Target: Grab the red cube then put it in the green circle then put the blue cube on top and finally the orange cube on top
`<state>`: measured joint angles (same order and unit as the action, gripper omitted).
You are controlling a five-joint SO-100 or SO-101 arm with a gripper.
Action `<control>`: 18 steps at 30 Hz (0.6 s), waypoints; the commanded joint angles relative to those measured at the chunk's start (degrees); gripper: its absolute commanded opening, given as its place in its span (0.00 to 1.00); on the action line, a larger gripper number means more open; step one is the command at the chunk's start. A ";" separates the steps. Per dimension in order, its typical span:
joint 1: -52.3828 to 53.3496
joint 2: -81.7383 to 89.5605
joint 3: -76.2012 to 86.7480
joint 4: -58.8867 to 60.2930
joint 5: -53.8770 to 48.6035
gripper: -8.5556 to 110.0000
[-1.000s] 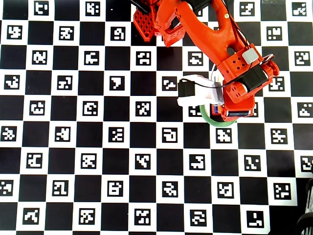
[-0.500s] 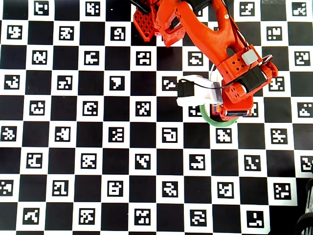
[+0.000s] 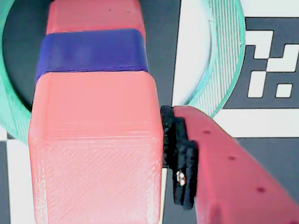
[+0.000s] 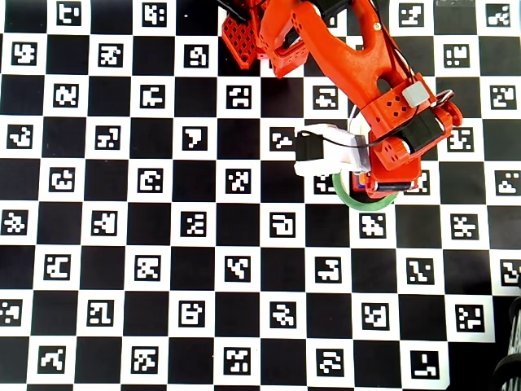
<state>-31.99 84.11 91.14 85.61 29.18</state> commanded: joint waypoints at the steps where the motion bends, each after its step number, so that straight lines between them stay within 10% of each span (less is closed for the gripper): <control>1: -0.79 2.55 -0.70 0.18 -1.23 0.41; 18: 1.41 13.89 -12.22 11.95 -4.22 0.41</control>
<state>-31.90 90.18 82.97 95.98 26.63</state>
